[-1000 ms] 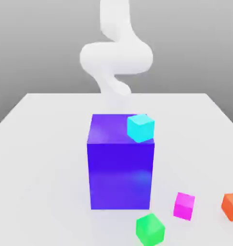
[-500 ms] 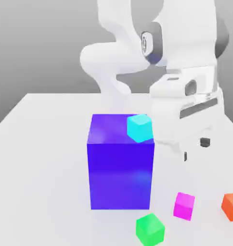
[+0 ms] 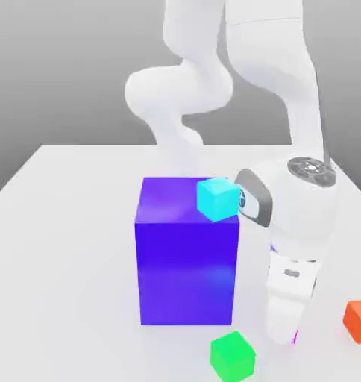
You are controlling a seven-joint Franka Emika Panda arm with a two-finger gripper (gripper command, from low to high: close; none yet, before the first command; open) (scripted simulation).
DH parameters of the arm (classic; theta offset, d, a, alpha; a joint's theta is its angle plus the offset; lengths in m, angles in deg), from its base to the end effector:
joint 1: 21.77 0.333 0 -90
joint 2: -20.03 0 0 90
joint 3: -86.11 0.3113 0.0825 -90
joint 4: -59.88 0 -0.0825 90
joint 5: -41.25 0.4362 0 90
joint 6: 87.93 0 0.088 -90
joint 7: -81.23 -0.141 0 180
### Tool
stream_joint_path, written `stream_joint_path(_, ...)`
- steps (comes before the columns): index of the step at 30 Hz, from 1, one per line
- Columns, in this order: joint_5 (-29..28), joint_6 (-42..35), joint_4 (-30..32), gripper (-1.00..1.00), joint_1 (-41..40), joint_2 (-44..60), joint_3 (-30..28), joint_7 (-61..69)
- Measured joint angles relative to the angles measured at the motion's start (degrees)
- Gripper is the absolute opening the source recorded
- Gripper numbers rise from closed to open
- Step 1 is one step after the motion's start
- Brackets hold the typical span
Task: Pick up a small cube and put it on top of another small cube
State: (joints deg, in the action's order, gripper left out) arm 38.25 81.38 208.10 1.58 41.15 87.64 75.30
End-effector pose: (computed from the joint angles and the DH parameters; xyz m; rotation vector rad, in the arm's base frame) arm 0.3959 0.1893 0.0393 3.0848 0.5939 -0.0002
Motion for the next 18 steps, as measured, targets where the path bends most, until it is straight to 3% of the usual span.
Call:
stream_joint_path(4, -0.1, -0.2, 0.0, -1.0, 0.0, -0.1, 0.0, -0.1)
stream_joint_path(10, 1.6, -9.1, 1.9, -1.0, -0.8, -10.2, 1.0, 0.1)
stream_joint_path(18, 2.7, -23.2, -4.9, -1.0, 1.9, -4.5, -4.5, -22.5)
